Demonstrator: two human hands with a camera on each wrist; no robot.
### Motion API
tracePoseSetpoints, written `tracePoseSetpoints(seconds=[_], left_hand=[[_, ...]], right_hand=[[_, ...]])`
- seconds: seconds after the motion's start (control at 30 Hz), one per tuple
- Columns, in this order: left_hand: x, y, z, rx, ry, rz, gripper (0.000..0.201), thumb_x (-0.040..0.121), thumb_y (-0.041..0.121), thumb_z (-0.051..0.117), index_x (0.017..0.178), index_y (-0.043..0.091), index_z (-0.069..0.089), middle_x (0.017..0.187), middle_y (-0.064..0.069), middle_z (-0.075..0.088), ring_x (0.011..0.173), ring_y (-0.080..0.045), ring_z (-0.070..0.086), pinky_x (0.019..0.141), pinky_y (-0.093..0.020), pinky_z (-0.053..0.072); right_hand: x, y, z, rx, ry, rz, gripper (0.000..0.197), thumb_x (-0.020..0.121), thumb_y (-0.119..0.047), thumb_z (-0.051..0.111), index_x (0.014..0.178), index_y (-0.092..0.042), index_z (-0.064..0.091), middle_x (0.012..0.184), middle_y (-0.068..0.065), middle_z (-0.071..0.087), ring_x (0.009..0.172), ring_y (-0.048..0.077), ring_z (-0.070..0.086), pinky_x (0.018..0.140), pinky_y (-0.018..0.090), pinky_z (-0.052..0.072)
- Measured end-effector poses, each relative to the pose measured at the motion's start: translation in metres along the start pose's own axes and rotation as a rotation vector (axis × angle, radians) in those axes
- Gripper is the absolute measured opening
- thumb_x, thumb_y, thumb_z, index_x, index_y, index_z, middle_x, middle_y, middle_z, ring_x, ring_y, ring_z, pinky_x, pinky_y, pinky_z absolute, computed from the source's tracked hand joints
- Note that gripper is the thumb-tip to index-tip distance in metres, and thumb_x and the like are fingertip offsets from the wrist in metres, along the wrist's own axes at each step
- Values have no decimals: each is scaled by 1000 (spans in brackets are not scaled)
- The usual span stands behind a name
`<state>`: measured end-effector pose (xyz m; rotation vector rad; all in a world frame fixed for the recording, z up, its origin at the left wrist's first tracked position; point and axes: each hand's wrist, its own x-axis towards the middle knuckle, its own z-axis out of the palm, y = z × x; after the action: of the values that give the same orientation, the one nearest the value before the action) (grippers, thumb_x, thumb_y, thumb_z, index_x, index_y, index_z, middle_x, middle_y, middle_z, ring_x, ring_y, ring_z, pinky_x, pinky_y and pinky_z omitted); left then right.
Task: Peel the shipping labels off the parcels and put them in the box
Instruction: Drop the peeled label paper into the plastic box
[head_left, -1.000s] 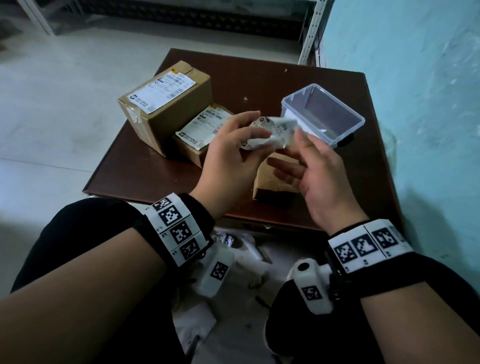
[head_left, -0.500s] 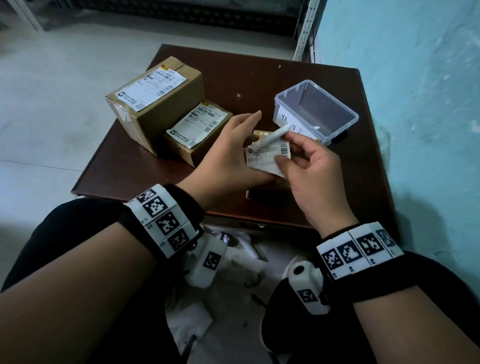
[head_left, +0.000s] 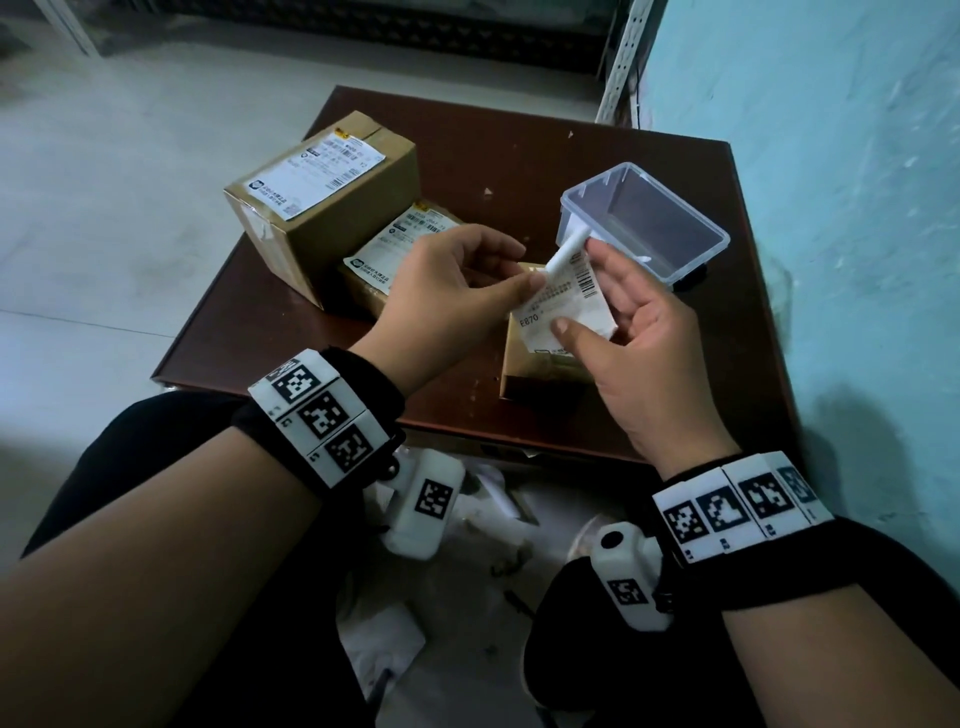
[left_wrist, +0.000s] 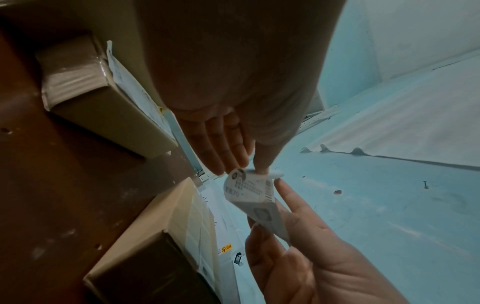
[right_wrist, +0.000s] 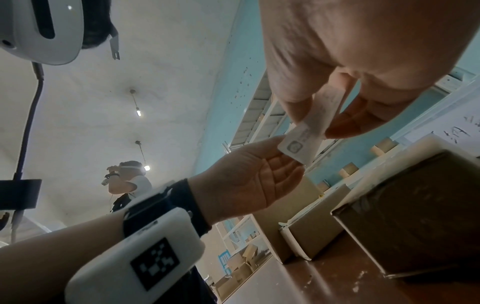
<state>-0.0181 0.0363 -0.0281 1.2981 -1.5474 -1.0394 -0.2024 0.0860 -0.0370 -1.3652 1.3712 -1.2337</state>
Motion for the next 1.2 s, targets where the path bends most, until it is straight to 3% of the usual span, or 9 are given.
tracePoseSetpoints(seconds=[0.17,0.33,0.43,0.6,0.73,0.83,0.97,1.07,1.2], left_hand=[[3,-2,4,-50,70,-14,20,92,21,81,108,10,74,93,-5,76,87,-22,76,81,-47,65],[8,0,7,-108,311,57,14,93,16,78,104,8,75,87,7,72,77,5,66,74,-16,55],[11,5,9,-247,432,75,11,93,14,80,102,11,74,89,3,73,80,1,68,76,-22,59],[9,7,30,-454,264,-37,5,94,11,77,91,10,74,85,-6,77,77,-13,73,71,-28,59],[8,8,45,-308,158,-5,7,99,9,71,97,11,77,86,-1,78,78,-6,74,68,-19,58],[9,11,52,-235,78,48,19,103,16,66,114,6,78,98,-4,78,91,-16,74,78,-32,62],[11,12,52,-94,94,118,23,99,26,72,119,16,78,118,-1,68,98,-2,66,86,-16,53],[16,12,52,-140,152,35,26,97,27,71,121,16,75,112,-2,71,92,-7,69,86,-27,58],[19,8,51,-126,175,-77,11,101,21,64,106,23,74,87,9,70,72,7,62,74,-23,60]], right_hand=[[0,2,3,100,12,4,84,89,4,82,161,-19,46,159,-4,56,140,9,60,109,42,59],[-1,-2,3,235,110,13,88,84,1,88,159,-23,47,166,-2,46,147,14,53,116,40,53],[0,-3,1,197,172,36,71,88,-11,88,149,-28,56,154,-7,57,142,12,58,112,39,56],[-2,-9,4,187,110,92,29,101,-19,75,128,-24,68,119,-4,79,114,9,75,96,35,64],[3,-13,4,142,169,73,23,99,-19,77,120,-27,72,116,-4,80,110,9,76,90,31,64],[12,-17,-4,159,244,89,21,97,-18,81,115,-28,75,119,0,80,111,12,77,90,30,64],[40,-22,-21,195,344,105,27,95,-13,82,121,-14,78,108,4,82,95,12,80,78,26,62],[72,-18,-40,85,465,43,24,92,-19,82,115,-12,82,87,-2,79,70,9,67,67,25,56],[95,6,-59,-151,550,9,25,84,-36,77,100,-18,85,73,-11,68,69,9,59,72,33,56]])
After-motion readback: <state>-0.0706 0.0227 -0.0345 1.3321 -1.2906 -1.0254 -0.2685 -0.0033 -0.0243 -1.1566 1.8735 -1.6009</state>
